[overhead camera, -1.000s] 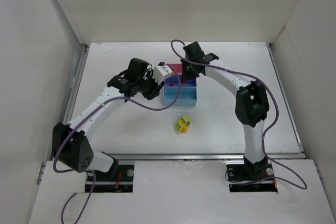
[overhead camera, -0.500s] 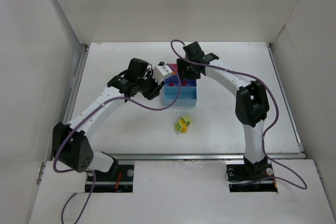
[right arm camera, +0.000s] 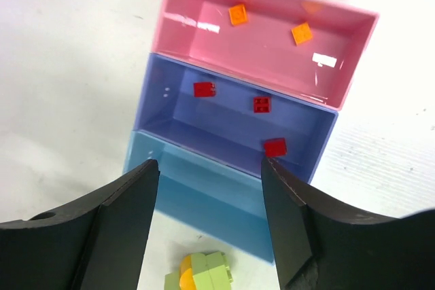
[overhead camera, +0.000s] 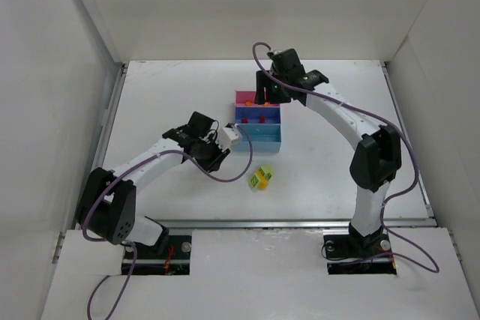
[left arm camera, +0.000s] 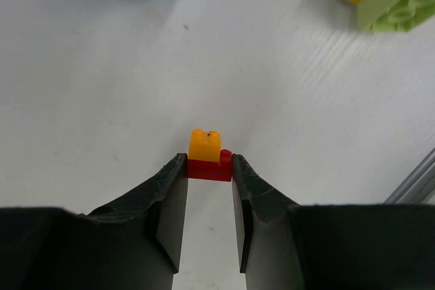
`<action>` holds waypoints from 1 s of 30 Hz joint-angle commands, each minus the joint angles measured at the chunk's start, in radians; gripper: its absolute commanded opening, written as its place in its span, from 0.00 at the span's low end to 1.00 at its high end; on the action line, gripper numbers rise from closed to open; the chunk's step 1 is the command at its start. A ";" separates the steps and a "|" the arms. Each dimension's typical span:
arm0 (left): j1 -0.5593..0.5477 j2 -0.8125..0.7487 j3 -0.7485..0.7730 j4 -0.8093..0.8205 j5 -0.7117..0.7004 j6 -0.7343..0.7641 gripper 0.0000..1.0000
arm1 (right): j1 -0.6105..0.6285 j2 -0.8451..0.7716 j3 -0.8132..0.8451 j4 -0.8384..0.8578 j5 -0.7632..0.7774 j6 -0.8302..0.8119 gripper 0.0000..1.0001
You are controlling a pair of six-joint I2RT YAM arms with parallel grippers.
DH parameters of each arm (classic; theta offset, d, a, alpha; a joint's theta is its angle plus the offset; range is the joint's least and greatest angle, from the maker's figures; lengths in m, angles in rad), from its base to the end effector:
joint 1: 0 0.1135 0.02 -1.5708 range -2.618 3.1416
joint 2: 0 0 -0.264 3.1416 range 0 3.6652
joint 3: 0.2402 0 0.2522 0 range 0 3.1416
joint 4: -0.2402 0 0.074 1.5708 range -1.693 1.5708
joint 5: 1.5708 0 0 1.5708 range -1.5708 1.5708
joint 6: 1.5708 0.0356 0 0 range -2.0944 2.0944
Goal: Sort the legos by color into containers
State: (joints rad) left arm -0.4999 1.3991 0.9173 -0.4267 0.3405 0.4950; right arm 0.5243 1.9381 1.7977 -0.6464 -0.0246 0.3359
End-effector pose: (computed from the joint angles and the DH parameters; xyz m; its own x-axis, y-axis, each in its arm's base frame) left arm 0.2452 -0.1475 0.2285 -0.3088 0.6788 -0.6662 0.8850 0.4618 0.0604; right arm 0.3832 0.2226 0.3074 -0.7486 -0.0523 -0.6609 -0.2846 0.9257 0.2492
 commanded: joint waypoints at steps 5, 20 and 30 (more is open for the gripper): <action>0.001 0.043 -0.103 0.071 0.051 0.065 0.04 | 0.003 -0.080 -0.018 0.028 0.017 -0.003 0.67; 0.001 0.169 -0.133 0.123 -0.029 0.086 0.61 | 0.003 -0.108 -0.055 0.028 0.026 -0.003 0.67; 0.001 0.159 -0.120 0.108 -0.038 0.169 0.40 | 0.003 -0.108 -0.064 0.037 0.017 -0.003 0.67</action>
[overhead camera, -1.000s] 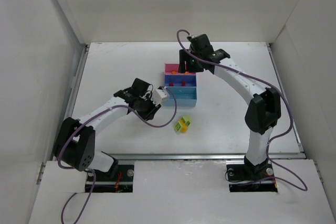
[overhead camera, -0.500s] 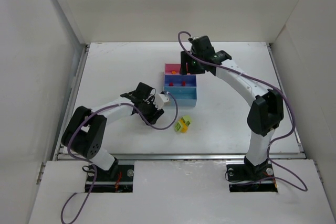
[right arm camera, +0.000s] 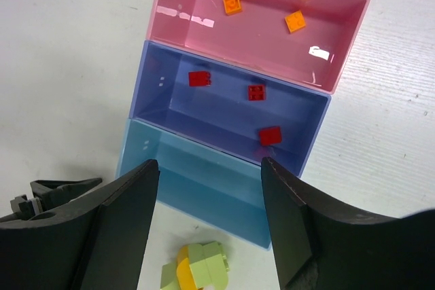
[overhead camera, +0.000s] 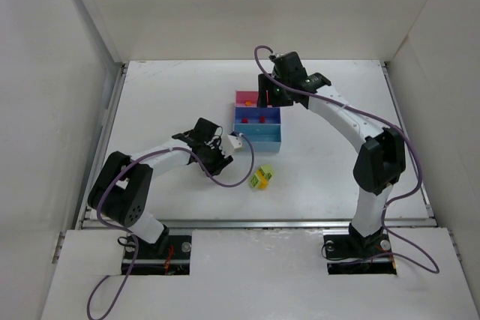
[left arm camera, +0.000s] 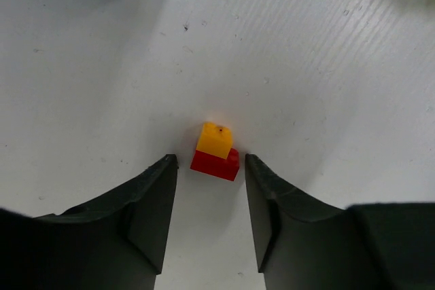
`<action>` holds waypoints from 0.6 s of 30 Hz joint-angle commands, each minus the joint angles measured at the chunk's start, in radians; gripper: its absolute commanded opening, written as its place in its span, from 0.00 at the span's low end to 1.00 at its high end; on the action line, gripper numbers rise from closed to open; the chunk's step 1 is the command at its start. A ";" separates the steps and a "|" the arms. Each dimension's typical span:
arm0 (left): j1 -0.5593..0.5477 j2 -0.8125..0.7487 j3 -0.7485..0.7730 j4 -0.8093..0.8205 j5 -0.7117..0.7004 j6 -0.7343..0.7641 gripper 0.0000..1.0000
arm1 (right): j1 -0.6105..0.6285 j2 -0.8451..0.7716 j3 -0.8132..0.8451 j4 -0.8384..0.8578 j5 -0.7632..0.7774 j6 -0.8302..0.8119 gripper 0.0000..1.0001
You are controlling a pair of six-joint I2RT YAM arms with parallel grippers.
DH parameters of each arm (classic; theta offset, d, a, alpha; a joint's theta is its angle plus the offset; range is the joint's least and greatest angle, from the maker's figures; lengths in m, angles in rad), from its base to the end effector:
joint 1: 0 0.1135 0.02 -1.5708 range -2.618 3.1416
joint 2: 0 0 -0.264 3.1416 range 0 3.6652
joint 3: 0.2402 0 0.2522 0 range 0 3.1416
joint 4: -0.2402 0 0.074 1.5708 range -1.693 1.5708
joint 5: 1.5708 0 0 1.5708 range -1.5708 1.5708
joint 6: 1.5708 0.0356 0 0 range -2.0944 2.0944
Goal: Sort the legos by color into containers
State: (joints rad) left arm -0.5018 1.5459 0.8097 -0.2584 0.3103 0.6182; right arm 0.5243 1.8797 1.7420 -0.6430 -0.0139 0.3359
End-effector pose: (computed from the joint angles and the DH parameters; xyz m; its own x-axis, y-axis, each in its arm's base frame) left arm 0.2525 -0.1510 0.1669 -0.2491 0.7662 -0.5924 0.9182 0.3813 0.1071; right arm 0.3711 0.2152 0.3137 -0.7430 -0.0489 -0.6675 -0.2798 0.9287 0.2434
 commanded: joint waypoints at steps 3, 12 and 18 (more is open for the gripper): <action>0.003 0.040 0.017 -0.061 0.002 0.066 0.34 | 0.003 -0.050 -0.009 0.034 0.006 -0.003 0.67; 0.003 0.052 0.039 -0.114 0.055 0.077 0.00 | -0.015 -0.050 -0.009 0.034 -0.018 -0.003 0.67; 0.054 -0.110 0.103 -0.165 0.076 0.077 0.00 | -0.024 -0.074 -0.024 0.060 -0.193 -0.083 0.67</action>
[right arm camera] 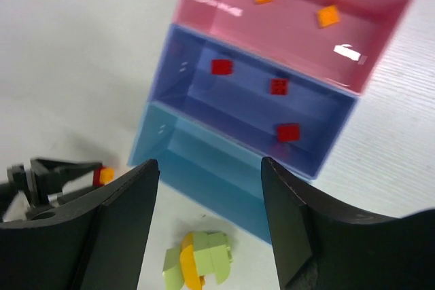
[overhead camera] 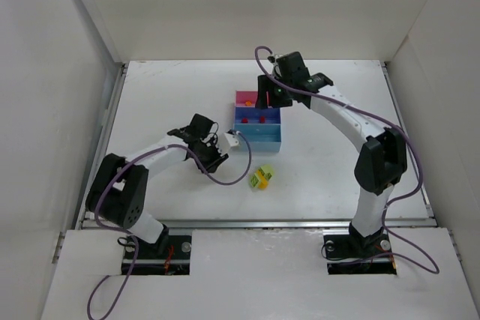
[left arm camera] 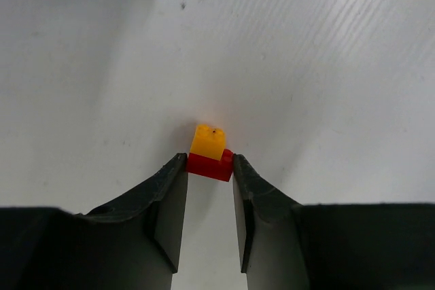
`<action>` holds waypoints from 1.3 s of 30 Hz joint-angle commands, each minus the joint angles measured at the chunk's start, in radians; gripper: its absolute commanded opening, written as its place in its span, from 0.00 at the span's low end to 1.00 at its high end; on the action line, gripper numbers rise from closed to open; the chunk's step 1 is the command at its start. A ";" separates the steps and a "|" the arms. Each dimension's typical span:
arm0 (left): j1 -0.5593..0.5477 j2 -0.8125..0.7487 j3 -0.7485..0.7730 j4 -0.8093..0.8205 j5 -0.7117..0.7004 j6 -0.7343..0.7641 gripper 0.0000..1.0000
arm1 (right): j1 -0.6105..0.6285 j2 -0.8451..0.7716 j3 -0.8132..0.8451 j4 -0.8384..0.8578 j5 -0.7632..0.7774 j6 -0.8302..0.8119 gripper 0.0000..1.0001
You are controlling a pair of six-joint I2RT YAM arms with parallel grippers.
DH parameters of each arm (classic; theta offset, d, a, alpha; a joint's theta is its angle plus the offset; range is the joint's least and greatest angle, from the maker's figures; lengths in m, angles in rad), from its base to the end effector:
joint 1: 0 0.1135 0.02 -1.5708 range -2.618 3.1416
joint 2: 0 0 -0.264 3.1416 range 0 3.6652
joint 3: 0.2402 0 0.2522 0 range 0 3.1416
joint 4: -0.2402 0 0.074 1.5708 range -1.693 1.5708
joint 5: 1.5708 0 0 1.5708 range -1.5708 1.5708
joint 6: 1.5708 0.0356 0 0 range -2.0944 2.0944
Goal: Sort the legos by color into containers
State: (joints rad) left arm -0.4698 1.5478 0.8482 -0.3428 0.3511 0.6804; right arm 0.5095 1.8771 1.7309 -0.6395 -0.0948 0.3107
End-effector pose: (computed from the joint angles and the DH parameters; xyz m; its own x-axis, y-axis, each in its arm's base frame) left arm 0.2567 -0.1441 0.1728 -0.2339 0.7812 -0.5787 0.9351 0.3438 0.0863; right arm 0.3720 0.2117 0.3115 -0.7542 -0.0727 -0.6526 -0.3291 0.9019 0.2799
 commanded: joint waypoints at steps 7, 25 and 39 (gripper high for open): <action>0.040 -0.242 0.296 -0.134 0.104 0.015 0.00 | -0.034 -0.115 -0.059 0.300 -0.676 -0.001 0.67; 0.031 -0.270 0.442 -0.021 0.167 -0.116 0.00 | 0.037 -0.053 0.004 0.423 -0.812 0.149 0.60; 0.031 -0.261 0.469 -0.012 0.167 -0.157 0.00 | 0.046 0.001 0.044 0.373 -0.780 0.149 0.46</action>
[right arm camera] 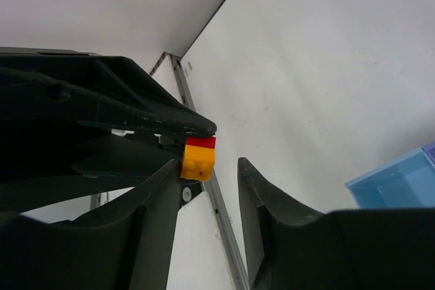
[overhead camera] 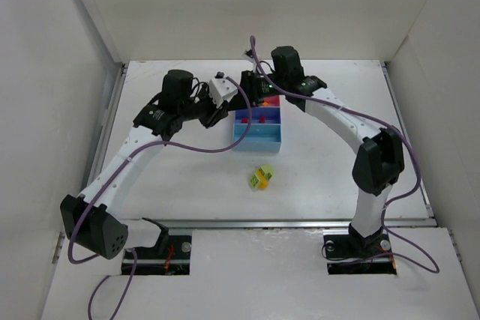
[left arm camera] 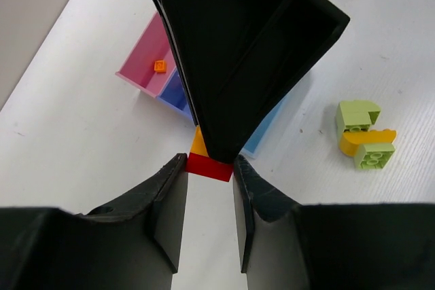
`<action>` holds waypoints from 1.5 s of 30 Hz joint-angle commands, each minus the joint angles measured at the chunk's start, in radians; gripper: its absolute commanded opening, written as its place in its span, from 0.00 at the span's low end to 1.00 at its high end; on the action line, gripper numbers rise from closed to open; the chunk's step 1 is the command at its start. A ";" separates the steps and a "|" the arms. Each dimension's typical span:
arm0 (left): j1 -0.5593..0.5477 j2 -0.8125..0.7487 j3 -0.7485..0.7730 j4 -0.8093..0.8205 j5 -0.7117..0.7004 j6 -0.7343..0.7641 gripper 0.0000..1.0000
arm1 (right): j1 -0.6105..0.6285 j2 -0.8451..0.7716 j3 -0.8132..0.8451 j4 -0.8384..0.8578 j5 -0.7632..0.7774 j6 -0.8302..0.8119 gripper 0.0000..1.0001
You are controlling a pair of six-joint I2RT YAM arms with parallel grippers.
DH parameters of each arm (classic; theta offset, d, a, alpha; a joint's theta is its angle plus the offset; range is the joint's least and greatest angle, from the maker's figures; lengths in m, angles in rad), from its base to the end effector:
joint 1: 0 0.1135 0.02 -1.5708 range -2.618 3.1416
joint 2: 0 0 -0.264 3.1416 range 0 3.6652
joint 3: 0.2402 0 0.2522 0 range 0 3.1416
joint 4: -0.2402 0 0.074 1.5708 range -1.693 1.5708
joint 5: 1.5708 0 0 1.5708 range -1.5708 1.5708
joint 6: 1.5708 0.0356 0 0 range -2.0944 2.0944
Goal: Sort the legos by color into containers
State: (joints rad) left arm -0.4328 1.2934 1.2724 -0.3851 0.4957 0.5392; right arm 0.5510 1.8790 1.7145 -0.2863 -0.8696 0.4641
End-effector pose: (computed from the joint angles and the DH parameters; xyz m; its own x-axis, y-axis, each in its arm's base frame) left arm 0.2567 -0.1373 0.3806 0.0854 0.4581 -0.8848 0.8411 0.4429 0.3105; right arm 0.3597 0.2529 0.3419 -0.7454 -0.1191 -0.6559 -0.6598 0.2717 0.7006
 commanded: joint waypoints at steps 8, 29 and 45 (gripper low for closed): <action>-0.006 -0.006 0.045 0.031 0.023 -0.025 0.00 | 0.013 0.008 0.079 0.019 -0.014 -0.004 0.29; 0.032 0.009 -0.120 -0.014 -0.121 -0.082 0.00 | -0.157 -0.054 -0.040 0.007 0.067 0.036 0.00; 0.032 0.009 -0.127 -0.005 -0.111 -0.088 0.00 | -0.073 0.138 0.235 -0.335 0.890 -0.053 0.00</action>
State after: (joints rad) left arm -0.4023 1.3155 1.1446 -0.4080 0.3691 0.4652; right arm 0.4271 1.9575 1.8561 -0.5011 -0.3317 0.4801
